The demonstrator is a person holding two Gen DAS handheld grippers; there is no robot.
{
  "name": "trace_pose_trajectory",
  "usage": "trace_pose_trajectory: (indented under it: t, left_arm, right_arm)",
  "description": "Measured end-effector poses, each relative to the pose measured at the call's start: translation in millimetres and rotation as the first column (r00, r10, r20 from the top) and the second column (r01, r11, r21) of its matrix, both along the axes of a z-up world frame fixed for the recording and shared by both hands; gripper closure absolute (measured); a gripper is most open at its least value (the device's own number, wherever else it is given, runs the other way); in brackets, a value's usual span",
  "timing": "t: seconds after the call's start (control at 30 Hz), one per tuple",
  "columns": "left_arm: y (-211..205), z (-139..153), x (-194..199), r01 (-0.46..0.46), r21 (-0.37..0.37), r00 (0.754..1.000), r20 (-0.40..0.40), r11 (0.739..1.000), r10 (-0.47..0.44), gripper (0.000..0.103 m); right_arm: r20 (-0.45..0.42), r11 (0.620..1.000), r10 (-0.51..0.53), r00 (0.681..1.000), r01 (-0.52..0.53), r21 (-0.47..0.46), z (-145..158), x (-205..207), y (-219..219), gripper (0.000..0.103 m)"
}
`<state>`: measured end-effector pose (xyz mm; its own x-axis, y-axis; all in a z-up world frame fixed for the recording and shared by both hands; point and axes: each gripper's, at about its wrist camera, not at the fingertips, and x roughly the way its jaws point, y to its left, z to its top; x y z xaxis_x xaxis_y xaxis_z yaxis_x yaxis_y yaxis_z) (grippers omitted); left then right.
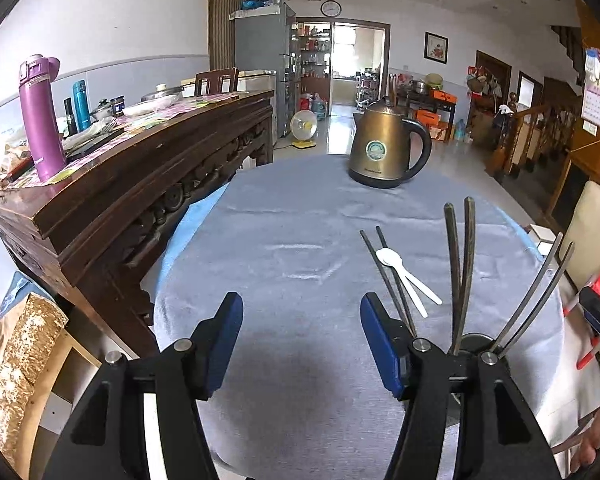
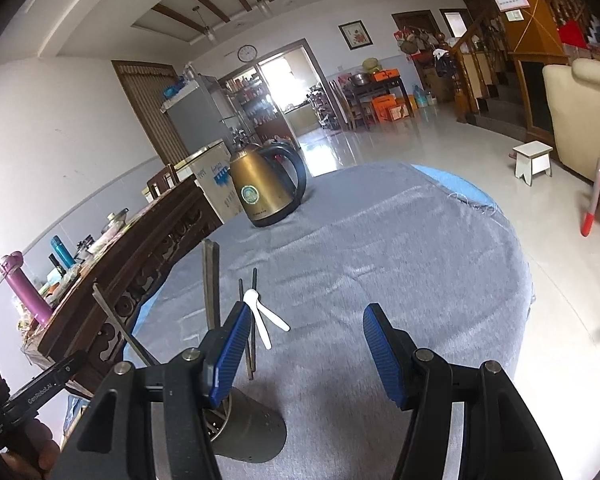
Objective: Organize utensils
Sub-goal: 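Open both tools over the grey cup and withdraw them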
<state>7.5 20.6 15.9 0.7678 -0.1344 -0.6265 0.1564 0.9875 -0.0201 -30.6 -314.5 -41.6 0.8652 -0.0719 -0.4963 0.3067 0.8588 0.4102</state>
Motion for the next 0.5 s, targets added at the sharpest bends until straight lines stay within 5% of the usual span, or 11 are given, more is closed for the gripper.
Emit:
trace_pose_trajectory:
  t: [0.5]
  left_arm:
    - [4.5,-30.9,27.5,-0.011,0.02,0.995,-0.099,1.0,0.013,0.039]
  right_arm:
    - [-0.111,0.997,0.032,0.993,-0.024,0.07,-38.8,28.4,-12.0,0.041]
